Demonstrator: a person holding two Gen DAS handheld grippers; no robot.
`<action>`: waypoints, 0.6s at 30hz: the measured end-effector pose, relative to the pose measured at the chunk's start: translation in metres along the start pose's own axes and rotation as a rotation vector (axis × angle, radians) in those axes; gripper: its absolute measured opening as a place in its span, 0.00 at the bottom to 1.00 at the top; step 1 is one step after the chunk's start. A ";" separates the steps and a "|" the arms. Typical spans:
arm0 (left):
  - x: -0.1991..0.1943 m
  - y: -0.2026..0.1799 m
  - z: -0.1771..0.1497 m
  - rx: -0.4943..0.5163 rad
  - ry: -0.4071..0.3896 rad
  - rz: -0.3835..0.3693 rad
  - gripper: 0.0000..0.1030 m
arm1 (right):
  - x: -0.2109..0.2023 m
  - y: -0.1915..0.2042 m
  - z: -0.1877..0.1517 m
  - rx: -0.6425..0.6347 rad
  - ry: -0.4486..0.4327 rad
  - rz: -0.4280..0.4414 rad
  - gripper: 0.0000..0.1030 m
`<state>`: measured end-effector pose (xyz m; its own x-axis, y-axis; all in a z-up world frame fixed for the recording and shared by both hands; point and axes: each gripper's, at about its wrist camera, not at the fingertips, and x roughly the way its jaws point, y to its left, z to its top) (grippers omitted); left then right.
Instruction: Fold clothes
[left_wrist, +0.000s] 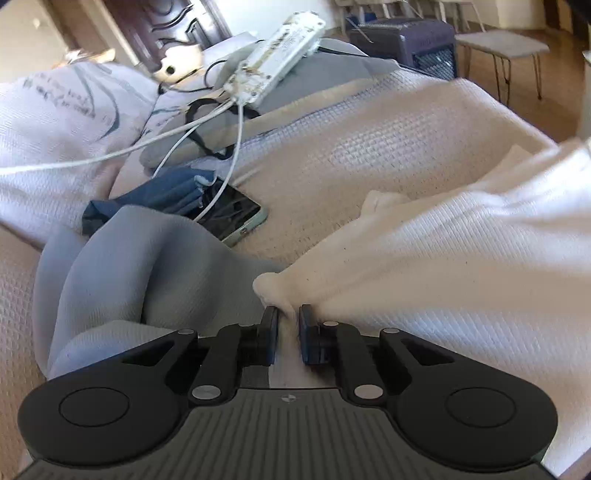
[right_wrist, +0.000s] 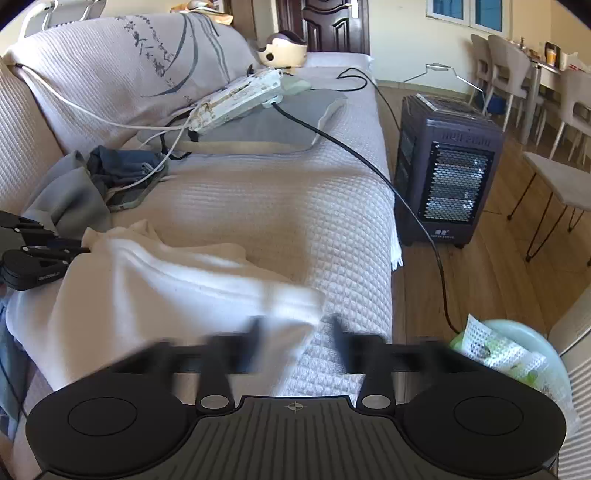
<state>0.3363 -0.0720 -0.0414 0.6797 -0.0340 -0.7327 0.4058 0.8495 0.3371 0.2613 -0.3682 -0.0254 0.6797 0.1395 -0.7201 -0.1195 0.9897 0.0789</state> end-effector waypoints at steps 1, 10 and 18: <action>0.000 0.004 0.000 -0.021 0.003 -0.012 0.13 | 0.002 -0.001 -0.002 0.004 0.001 -0.005 0.65; -0.015 0.035 0.011 -0.199 -0.031 -0.146 0.15 | 0.023 0.006 0.008 -0.083 0.015 -0.008 0.04; 0.013 0.029 0.003 -0.229 0.002 -0.160 0.20 | 0.033 -0.009 0.001 -0.051 0.022 -0.058 0.03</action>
<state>0.3591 -0.0494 -0.0390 0.6173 -0.1762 -0.7667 0.3586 0.9305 0.0748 0.2852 -0.3726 -0.0492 0.6706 0.0803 -0.7375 -0.1169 0.9931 0.0018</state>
